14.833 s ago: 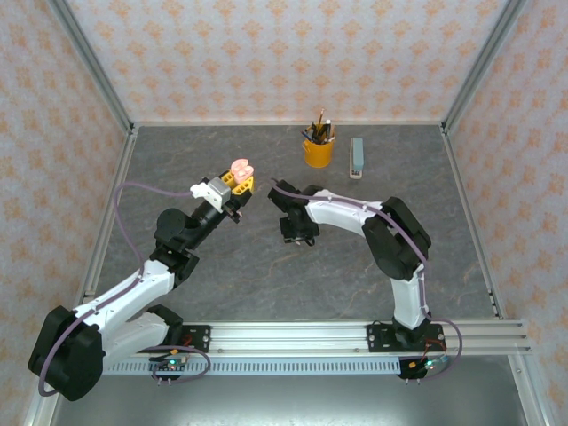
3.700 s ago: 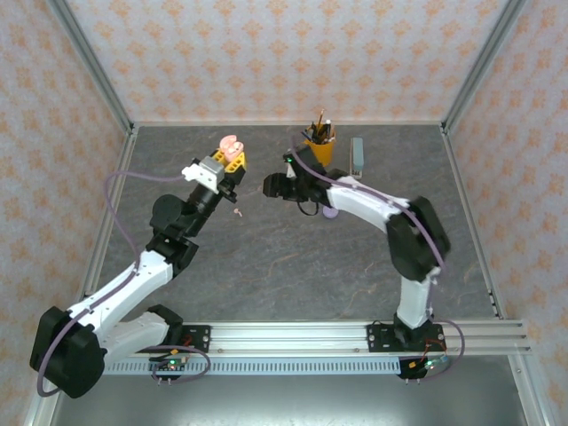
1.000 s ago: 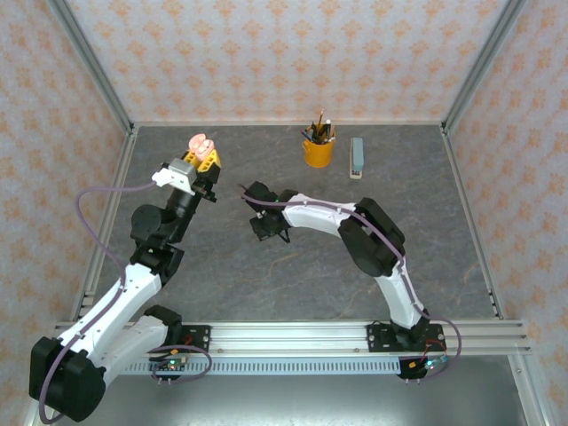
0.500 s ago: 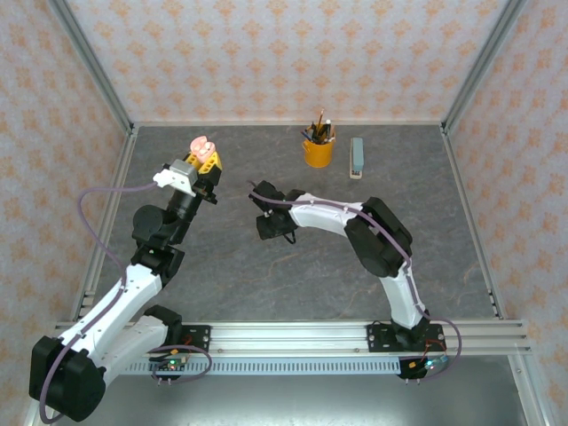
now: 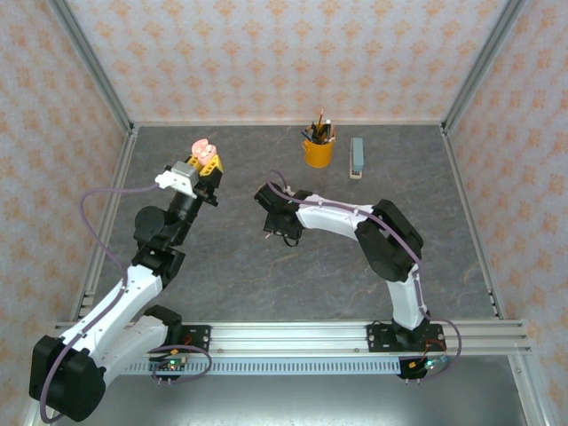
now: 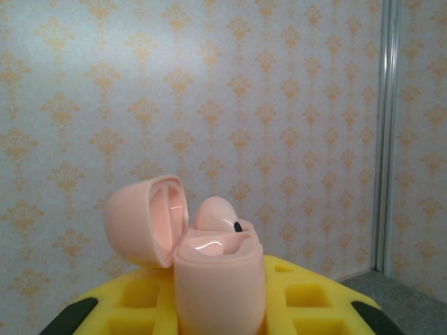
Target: Insert the wireless bluetooth earbuds into the charging case
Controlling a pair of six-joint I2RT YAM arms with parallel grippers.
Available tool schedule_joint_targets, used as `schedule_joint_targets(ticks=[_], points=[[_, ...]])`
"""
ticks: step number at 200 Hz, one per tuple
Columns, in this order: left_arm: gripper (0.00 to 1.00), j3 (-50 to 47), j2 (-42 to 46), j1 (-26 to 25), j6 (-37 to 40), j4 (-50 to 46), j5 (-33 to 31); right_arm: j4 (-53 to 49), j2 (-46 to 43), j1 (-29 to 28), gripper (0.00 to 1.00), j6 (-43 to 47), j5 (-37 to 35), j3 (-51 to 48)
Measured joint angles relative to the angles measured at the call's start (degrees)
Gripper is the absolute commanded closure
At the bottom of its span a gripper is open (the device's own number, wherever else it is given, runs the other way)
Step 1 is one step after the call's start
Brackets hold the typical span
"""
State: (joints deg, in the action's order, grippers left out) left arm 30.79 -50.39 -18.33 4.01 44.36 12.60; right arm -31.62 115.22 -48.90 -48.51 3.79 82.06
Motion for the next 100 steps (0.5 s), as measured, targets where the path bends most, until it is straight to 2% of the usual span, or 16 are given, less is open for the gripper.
schedule_joint_targets(ticks=[100], points=[[1.0, -0.52, -0.5, 0.0, -0.76, 0.48, 0.0, -0.5, 3.85, -0.26, 0.49, -6.29, 0.9, 4.31]])
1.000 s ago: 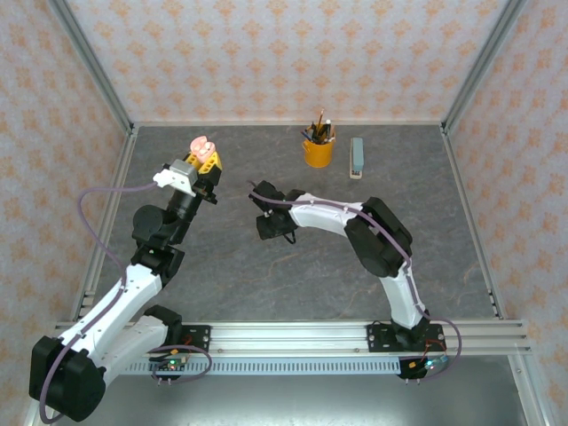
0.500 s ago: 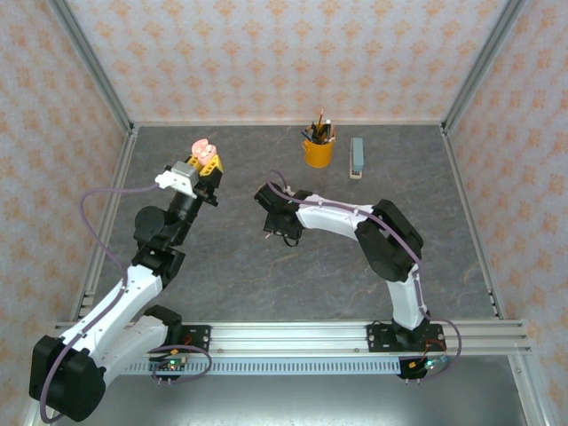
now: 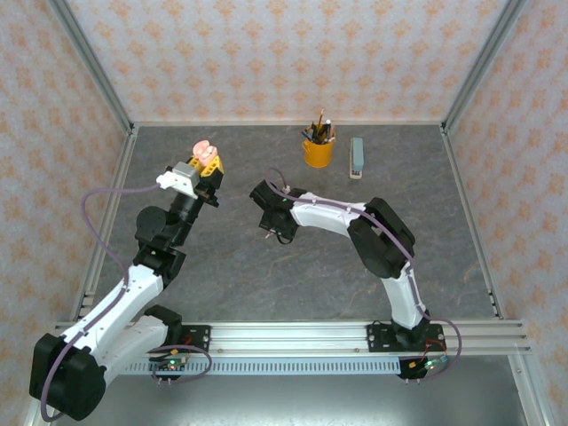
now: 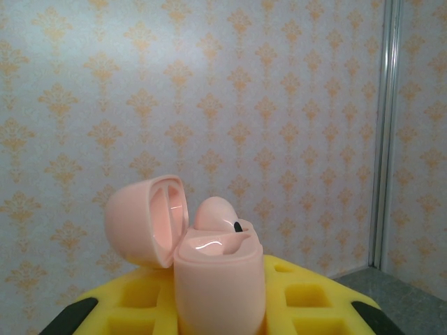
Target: Insert the wireless bluetooth earbuds into the charging case
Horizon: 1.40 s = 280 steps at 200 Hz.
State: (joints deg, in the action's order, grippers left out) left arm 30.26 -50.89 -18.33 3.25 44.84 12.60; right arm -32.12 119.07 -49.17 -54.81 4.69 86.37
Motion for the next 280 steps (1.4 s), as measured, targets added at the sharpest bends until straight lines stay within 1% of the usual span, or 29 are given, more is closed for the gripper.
schedule_joint_targets(ticks=[65, 127, 139, 165, 186, 200, 219, 237, 280], points=[[1.0, -0.33, -0.15, 0.0, -0.42, 0.83, 0.0, -1.44, 2.62, -1.01, 0.54, -0.52, 0.31, 3.28], [1.0, -0.76, -0.15, 0.0, -0.44, 1.05, -0.02, -2.25, 2.75, -1.7, 0.58, -0.44, 0.42, 3.54], [1.0, -0.83, -0.15, 0.0, -0.44, 1.09, -0.02, -2.62, 2.93, -2.05, 0.61, -0.15, 0.28, 3.67], [1.0, -0.87, -0.15, 0.0, -0.44, 1.25, -0.02, -3.87, 3.37, -2.29, 0.62, 0.83, -0.04, 4.55], [1.0, -0.87, -0.15, 0.0, -0.44, 1.27, -0.02, -5.25, 3.93, -2.32, 0.68, 1.92, -0.22, 5.51], [1.0, -0.87, -0.13, 0.0, -0.44, 1.27, -0.02, -6.82, 4.55, -2.4, 0.72, 3.48, -0.5, 6.58], [1.0, -0.87, -0.13, 0.0, -0.44, 1.27, -0.04, -9.07, 5.66, -2.45, 0.76, 6.08, -0.72, 8.55], [1.0, -0.87, -0.02, 0.0, -0.44, 1.27, -0.04, -11.08, 6.51, -2.43, 0.76, 10.16, -0.7, 10.29], [1.0, -1.55, 0.96, 0.0, -0.42, 1.25, -0.07, -13.6, 6.69, -2.27, 0.76, 21.68, -0.66, 10.84]])
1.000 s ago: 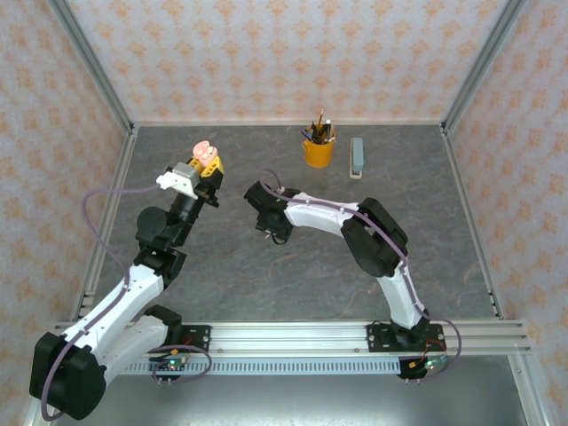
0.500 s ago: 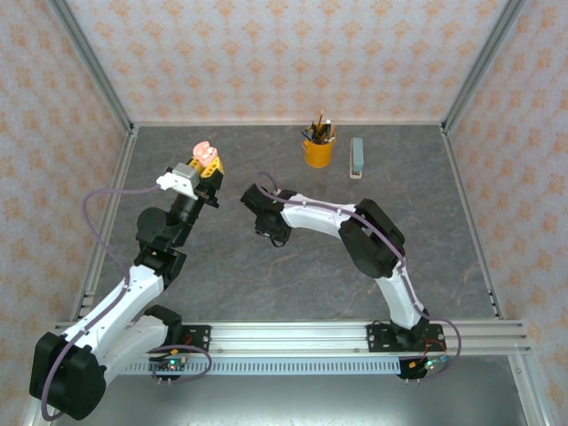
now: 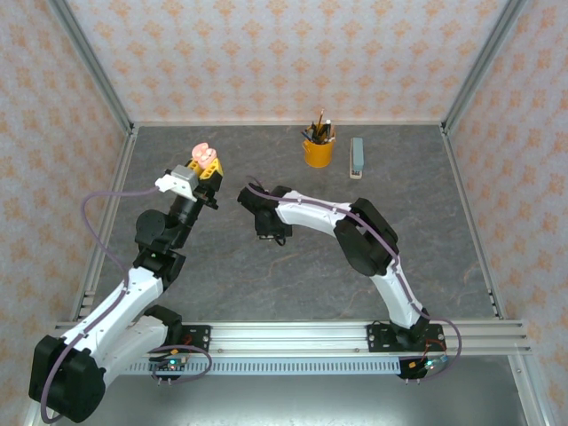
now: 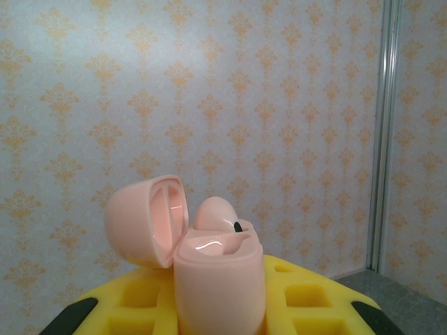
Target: Insert the wireless bluetooth earbuds into the charging case
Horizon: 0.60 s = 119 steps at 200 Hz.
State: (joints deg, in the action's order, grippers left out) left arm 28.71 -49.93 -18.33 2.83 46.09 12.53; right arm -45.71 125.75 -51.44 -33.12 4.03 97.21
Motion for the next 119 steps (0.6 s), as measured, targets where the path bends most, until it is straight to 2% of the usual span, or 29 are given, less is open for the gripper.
schedule_joint_targets(ticks=[55, 119], points=[[1.0, -0.04, 0.07, 0.0, 0.0, 0.0, 0.0, -1.84, -0.02, 0.46, 0.77, 12.39, -0.04, 0.17], [1.0, -0.07, 0.07, 0.0, -0.02, 0.0, 0.02, 0.66, -5.03, 2.95, 0.76, 17.42, 0.48, -7.28]])
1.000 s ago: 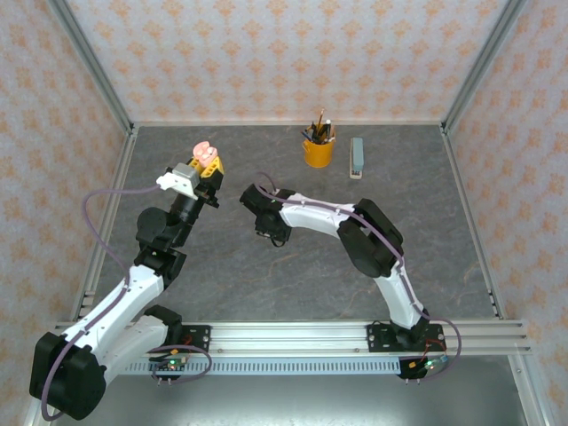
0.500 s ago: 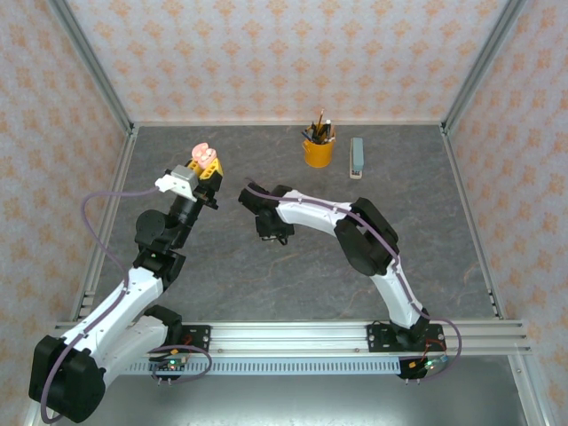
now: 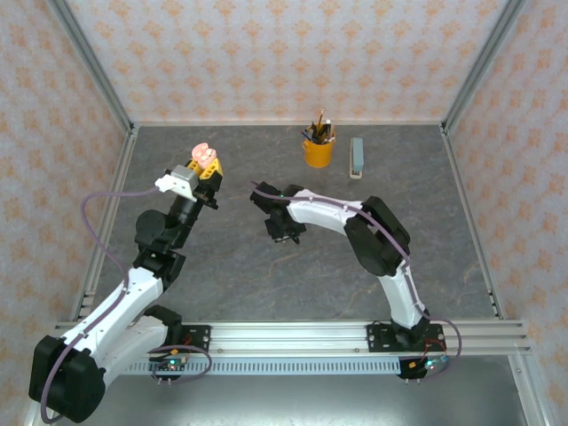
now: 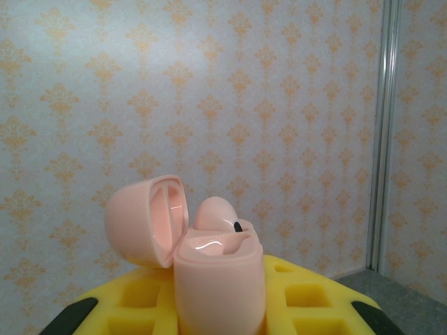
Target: Insert the wireless bluetooth earbuds into the charging case
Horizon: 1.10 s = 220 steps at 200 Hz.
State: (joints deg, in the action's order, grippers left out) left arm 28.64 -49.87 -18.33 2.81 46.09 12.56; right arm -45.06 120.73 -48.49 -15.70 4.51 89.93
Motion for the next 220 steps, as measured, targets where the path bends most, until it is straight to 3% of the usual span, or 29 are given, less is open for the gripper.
schedule_joint_targets(ticks=[95, 144, 220], points=[[1.0, -0.33, 0.0, 0.0, -0.28, -0.02, 0.02, -8.94, 1.77, 0.42, 0.69, 9.84, 1.03, 6.38], [1.0, -0.63, -0.02, 0.0, -0.44, -0.02, 0.0, -10.88, 2.99, 0.42, 0.61, 9.53, 1.07, 6.38], [1.0, -0.63, -0.04, 0.0, -0.44, -0.02, 0.0, -9.88, 2.71, 0.44, 0.57, 9.18, 1.49, 6.32]])
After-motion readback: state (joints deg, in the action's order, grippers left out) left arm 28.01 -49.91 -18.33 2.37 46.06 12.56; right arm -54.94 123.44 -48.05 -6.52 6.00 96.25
